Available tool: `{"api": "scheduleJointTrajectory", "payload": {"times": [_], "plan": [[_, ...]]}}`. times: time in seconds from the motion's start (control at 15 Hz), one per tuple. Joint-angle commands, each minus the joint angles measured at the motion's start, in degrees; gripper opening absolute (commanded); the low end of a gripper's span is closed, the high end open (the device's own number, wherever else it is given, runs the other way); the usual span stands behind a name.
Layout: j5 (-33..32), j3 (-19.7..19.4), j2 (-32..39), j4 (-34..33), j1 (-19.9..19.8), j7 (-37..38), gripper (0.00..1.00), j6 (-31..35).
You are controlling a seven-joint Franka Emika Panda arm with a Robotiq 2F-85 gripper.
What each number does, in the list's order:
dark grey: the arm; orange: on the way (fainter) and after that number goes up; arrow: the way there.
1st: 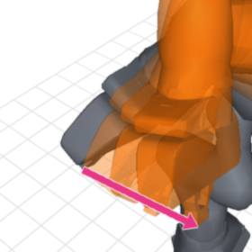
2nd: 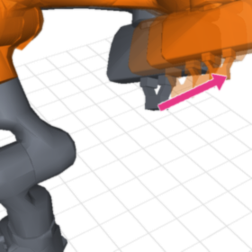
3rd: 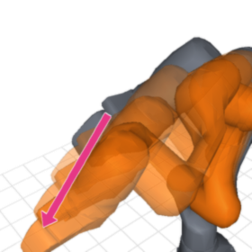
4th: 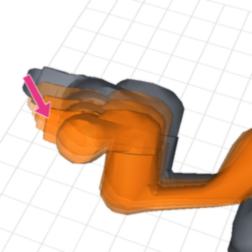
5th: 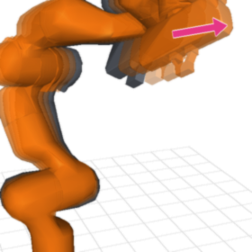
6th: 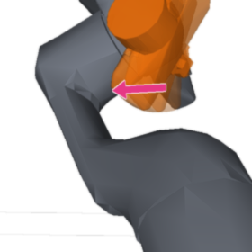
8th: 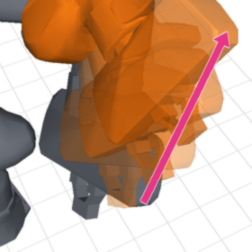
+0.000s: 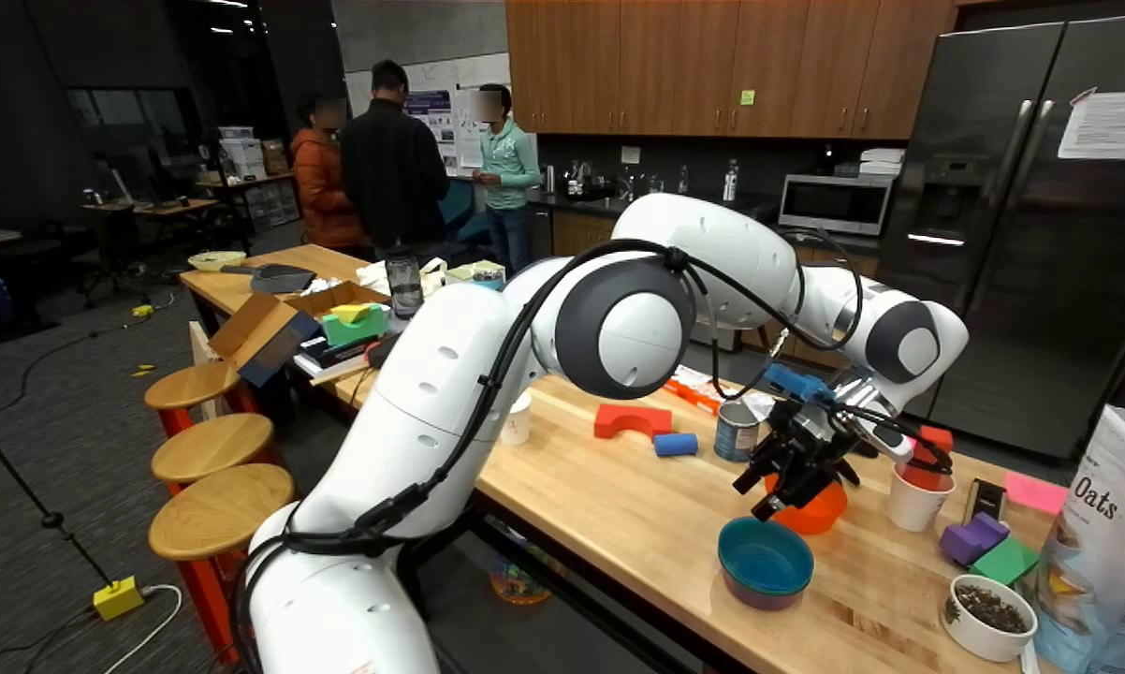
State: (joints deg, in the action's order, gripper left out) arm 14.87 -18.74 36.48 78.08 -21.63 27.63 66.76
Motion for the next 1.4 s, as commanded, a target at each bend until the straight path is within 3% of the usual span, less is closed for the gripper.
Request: {"api": "scheduleJointTrajectory", "payload": {"times": [0.0,1.33], "plan": [[0.9,0.1,-0.4,-0.4,-0.3,1.0,1.00,-0.5],[0.5,0.4,4.6,-0.4,1.6,3.1,1.00,-0.6]]}}
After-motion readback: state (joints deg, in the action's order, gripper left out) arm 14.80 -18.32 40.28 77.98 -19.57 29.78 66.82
